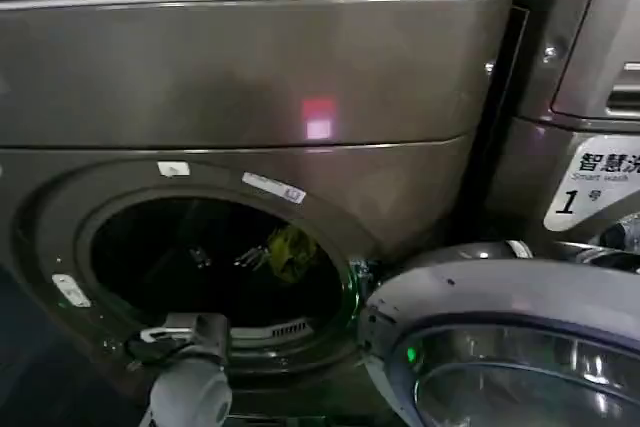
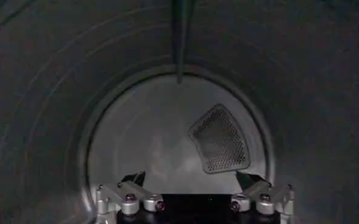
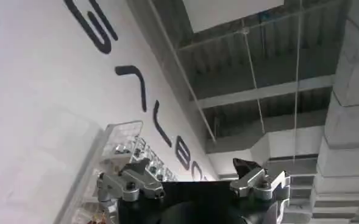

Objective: Grasp the clothes from the dryer.

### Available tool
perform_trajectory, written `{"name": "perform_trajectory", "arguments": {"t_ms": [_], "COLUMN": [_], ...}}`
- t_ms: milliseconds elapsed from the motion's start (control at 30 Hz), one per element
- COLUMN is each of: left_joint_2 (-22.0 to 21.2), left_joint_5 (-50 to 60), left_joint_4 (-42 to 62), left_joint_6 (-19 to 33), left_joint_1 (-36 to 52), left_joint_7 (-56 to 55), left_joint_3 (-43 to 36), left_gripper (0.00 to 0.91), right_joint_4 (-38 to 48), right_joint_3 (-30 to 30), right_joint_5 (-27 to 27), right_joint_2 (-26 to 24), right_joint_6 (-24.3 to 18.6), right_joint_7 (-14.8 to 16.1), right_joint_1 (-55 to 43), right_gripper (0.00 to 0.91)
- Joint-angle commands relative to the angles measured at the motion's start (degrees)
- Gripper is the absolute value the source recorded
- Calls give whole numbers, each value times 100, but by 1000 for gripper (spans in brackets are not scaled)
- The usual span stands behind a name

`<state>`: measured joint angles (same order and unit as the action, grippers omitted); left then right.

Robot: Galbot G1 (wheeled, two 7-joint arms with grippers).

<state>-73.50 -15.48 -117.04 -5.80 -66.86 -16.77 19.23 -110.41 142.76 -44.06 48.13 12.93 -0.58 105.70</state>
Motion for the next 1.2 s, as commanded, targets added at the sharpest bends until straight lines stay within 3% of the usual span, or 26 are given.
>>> {"name": "perform_trajectory", "arguments": {"t_ms": [33,500,767,867,967,1200], "left_joint_2": [-62,-287,8,289,374,98], "left_joint_5": [-181,-197,195,667,1091,1788], "left_joint_4": [1539,4812,5466,5727,6266,8172], "left_joint_6": [-77,294,-123,-106,-3,531], "left_joint_1": [1009,3515,4474,4747,5108,6008], "left_joint_7": [109,946,2599,3874,4721,6242], "left_joint_3": [-50,-210,-859,-1386,-1889,-2613], "left_gripper": [907,907,907,907,907,907], "right_joint_4": [-36,-11,-8,20,28,-17], "right_joint_3": [-3,-19,-108,-89,-55,15], "right_joint_5": [171,184,179,174,168,146], "right_joint_2": [13,-62,-72,-62,-45,25], "right_joint_6": [187,226,227,212,205,189], "right_joint_7": [49,44,33,33,29,19], "right_joint_1": [-14,-81,-168,-140,-116,-42], "right_gripper": [907,907,907,907,907,907]}}
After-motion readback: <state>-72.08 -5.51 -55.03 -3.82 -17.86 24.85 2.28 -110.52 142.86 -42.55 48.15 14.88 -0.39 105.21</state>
